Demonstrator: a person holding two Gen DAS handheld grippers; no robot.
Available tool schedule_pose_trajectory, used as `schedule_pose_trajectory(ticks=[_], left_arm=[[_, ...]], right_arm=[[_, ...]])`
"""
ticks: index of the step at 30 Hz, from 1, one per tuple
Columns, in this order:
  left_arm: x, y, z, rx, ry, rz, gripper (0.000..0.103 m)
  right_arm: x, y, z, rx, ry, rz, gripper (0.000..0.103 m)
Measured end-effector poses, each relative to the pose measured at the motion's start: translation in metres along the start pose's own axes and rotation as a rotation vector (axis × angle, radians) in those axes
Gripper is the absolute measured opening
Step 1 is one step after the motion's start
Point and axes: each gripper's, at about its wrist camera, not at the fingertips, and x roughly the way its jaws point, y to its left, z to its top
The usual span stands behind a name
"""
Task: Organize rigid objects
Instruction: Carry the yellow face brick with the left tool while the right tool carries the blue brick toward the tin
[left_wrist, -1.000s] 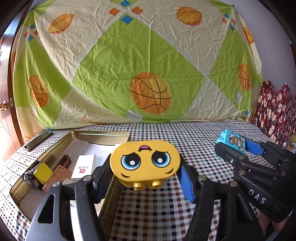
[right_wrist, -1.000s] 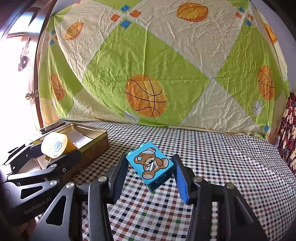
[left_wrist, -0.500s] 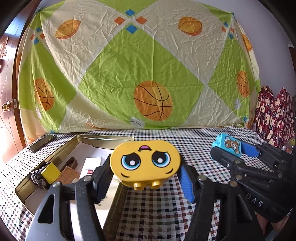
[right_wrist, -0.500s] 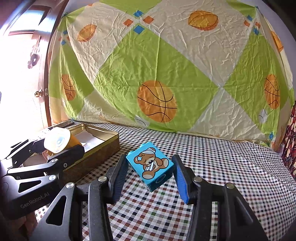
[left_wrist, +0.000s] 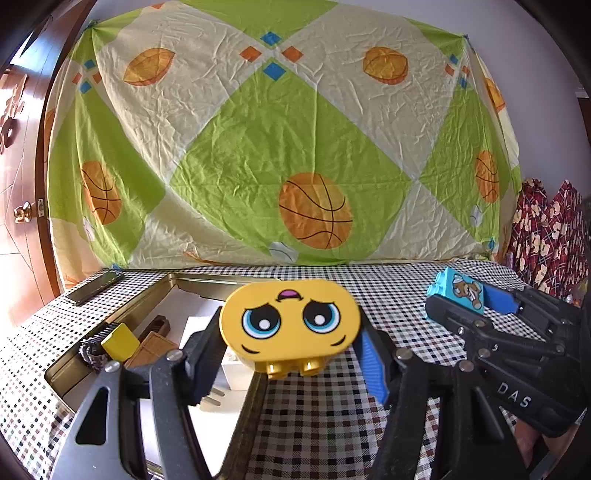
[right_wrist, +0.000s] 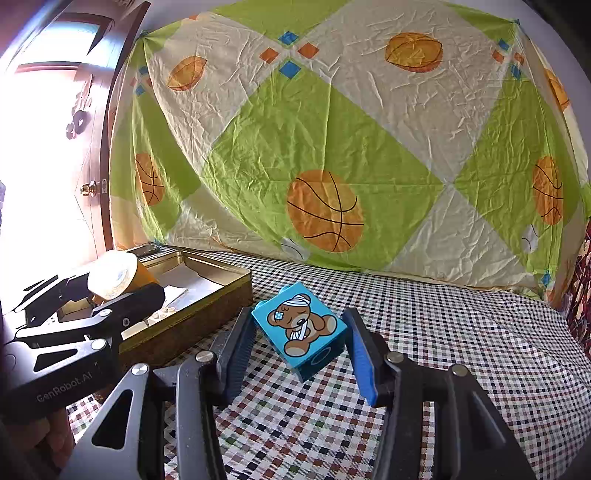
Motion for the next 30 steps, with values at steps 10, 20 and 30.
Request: schedule_pose_trajectory(ticks=[10, 20, 30], left_arm=[[-0.008, 0.008, -0.001, -0.002, -0.016, 0.002, 0.064], [-0.020, 0.012, -0.003, -0.003, -0.049, 0.010, 0.064], [-0.024, 0.025, -0.003, -0.034, -0.059, 0.008, 0.064]], right_arm=[[-0.003, 0.005, 0.000, -0.010, -0.009, 0.022, 0.051], [-0.004, 0.012, 0.000, -0.017, -0.013, 0.050, 0.051], [-0.002, 0.020, 0.001, -0.013, -0.007, 0.063, 0.051]])
